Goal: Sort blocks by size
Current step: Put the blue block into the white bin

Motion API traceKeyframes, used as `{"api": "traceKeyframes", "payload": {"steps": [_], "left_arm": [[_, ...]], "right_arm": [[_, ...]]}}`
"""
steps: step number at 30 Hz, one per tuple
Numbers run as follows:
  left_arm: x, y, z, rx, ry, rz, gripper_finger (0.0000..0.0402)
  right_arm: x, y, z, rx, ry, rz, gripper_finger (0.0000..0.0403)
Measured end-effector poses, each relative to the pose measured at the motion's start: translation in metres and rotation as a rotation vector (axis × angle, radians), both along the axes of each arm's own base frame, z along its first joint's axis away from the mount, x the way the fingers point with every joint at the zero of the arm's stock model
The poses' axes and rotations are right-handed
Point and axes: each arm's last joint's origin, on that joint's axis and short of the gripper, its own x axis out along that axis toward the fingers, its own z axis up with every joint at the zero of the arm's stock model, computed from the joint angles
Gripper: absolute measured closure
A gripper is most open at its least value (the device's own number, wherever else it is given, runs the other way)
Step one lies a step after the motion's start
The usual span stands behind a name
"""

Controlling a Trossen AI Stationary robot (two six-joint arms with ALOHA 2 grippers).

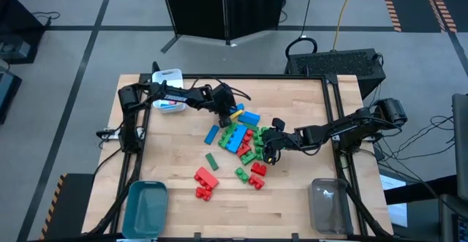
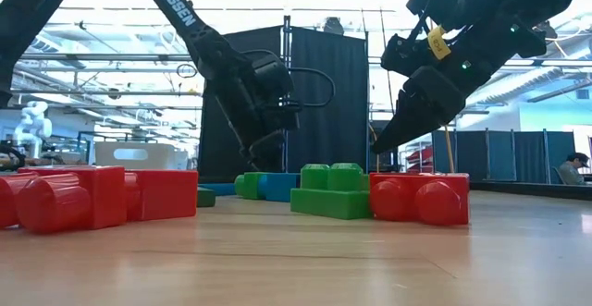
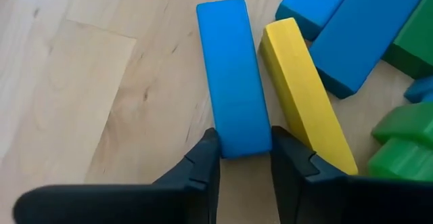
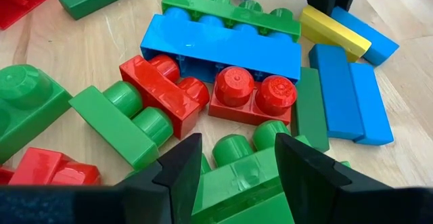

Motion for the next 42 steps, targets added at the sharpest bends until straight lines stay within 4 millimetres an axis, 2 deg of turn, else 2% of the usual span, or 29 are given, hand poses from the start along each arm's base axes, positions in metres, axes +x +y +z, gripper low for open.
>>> {"api": "traceKeyframes", "payload": {"steps": [3, 9, 19, 27, 32, 42], "left_arm": [[-0.001, 0.000, 0.002, -0.013, -0.005, 0.029, 0.0327], [-0.015, -0.003, 0.022, -0.008, 0.057, 0.105, 0.0327], [-0.052, -0.016, 0.084, 0.042, 0.100, 0.296, 0.0327], [-0.092, -0.024, 0.122, 0.107, 0.133, 0.532, 0.0328], [-0.117, -0.024, 0.122, 0.091, 0.138, 0.614, 0.0328], [-0.165, -0.007, 0.093, 0.053, 0.223, 0.785, 0.0328]], "right_arm": [[0.000, 0.000, 0.000, 0.000, 0.001, 0.000, 0.0227], [0.000, 0.000, 0.000, 0.000, 0.002, 0.000, 0.0227], [0.000, 0.000, 0.000, -0.002, 0.002, 0.003, 0.0227], [0.000, 0.000, 0.000, 0.000, 0.002, 0.005, 0.0227], [0.000, 0.001, 0.000, 0.001, 0.002, 0.007, 0.0227], [0.000, 0.002, 0.000, 0.001, -0.004, 0.011, 0.0227]]}}
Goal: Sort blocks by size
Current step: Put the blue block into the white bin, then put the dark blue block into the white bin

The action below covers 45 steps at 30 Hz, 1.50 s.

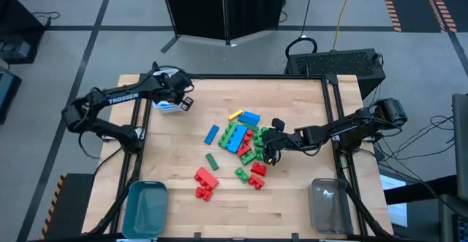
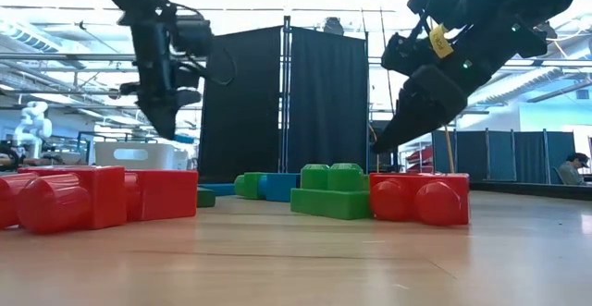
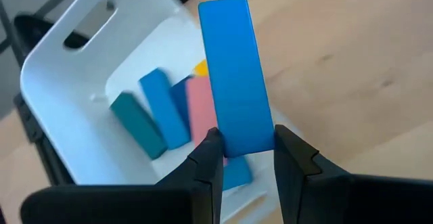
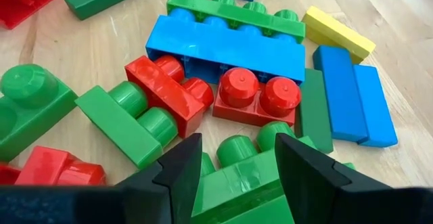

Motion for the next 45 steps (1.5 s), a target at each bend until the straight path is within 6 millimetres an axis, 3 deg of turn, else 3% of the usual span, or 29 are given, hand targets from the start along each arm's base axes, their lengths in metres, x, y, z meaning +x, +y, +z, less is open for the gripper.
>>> {"api": "traceKeyframes", "payload": {"steps": [11, 21, 30, 37, 45], "left_arm": [[-0.022, 0.013, -0.013, -0.053, 0.021, 0.099, 0.0316], [-0.032, 0.017, -0.014, -0.075, 0.074, 0.115, 0.0253], [-0.032, 0.017, -0.014, -0.081, 0.061, 0.098, 0.0244], [-0.020, -0.004, 0.001, -0.051, -0.030, -0.010, 0.0244], [-0.005, -0.047, 0.018, -0.048, -0.182, -0.064, 0.0245]], "right_arm": [[0.000, 0.000, 0.000, 0.000, 0.000, 0.000, 0.0227], [0.000, 0.000, 0.000, -0.001, 0.000, 0.000, 0.0227], [0.000, 0.000, 0.000, -0.001, 0.001, 0.000, 0.0227], [0.000, 0.000, 0.000, -0.001, 0.001, 0.000, 0.0227], [0.000, -0.001, 0.000, -0.011, 0.002, -0.002, 0.0227]]}}
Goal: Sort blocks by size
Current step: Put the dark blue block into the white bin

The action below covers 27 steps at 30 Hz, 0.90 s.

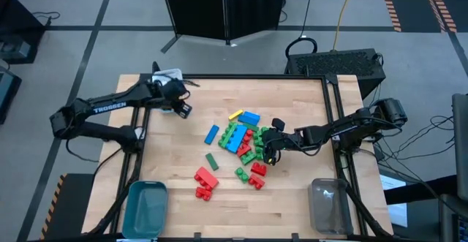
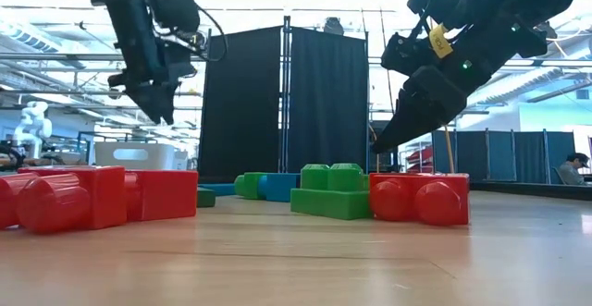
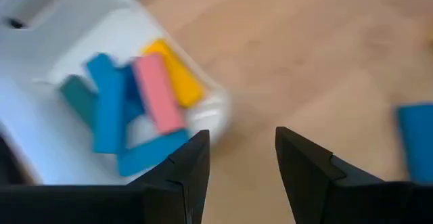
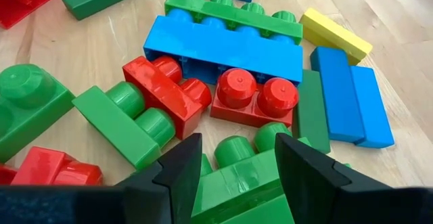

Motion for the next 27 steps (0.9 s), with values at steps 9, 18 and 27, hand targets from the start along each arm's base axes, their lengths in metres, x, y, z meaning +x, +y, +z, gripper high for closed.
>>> {"api": "traceKeyframes", "payload": {"steps": [9, 18, 27], "left_arm": [[0.037, -0.058, -0.010, -0.060, -0.083, -0.114, 0.0245], [0.068, -0.091, -0.034, -0.091, -0.133, -0.118, 0.0245], [0.095, -0.105, -0.064, -0.109, -0.151, -0.124, 0.0245]], "right_arm": [[0.002, -0.007, 0.002, -0.023, -0.018, -0.001, 0.0227], [0.005, -0.007, 0.004, -0.067, -0.037, 0.040, 0.0227], [0.005, -0.007, 0.005, -0.078, -0.038, 0.050, 0.0227]]}}
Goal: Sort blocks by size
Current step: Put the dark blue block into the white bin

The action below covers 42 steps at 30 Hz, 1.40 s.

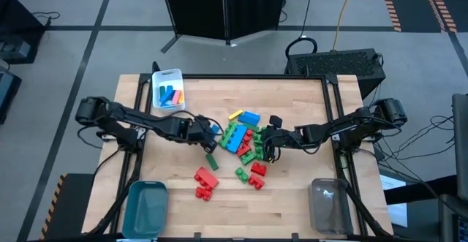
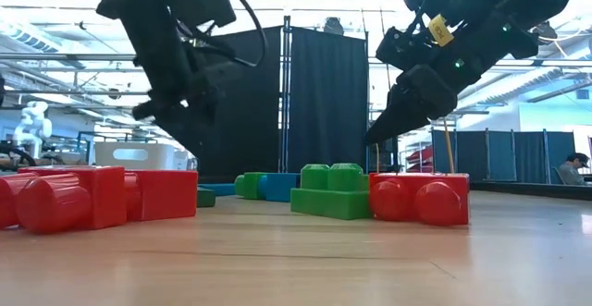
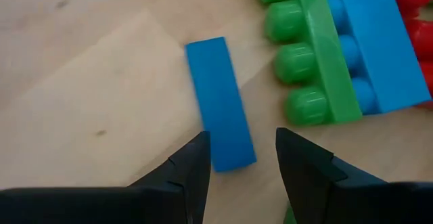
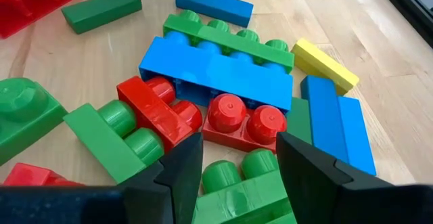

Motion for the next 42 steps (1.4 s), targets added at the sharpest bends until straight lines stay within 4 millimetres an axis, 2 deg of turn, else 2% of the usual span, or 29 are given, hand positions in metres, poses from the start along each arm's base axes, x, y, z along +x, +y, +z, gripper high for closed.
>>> {"api": "traceKeyframes", "payload": {"steps": [8, 19, 30, 38, 42], "left_arm": [[0.012, -0.001, -0.019, 0.018, 0.003, 0.029, 0.0245], [0.011, 0.001, -0.022, 0.090, 0.027, 0.029, 0.0243], [0.012, 0.003, -0.023, 0.108, 0.034, 0.021, 0.0181], [0.015, 0.003, -0.040, 0.098, 0.091, 0.031, 0.0176], [0.016, 0.003, -0.042, 0.097, 0.095, 0.033, 0.0176]], "right_arm": [[0.000, 0.001, 0.000, 0.020, -0.005, -0.007, 0.0227], [0.000, 0.002, 0.000, 0.044, -0.004, 0.005, 0.0227], [0.000, 0.002, 0.000, 0.044, -0.004, 0.006, 0.0227], [0.000, 0.003, -0.001, 0.048, 0.000, 0.006, 0.0227], [-0.001, 0.005, -0.001, 0.047, 0.000, 0.015, 0.0227]]}}
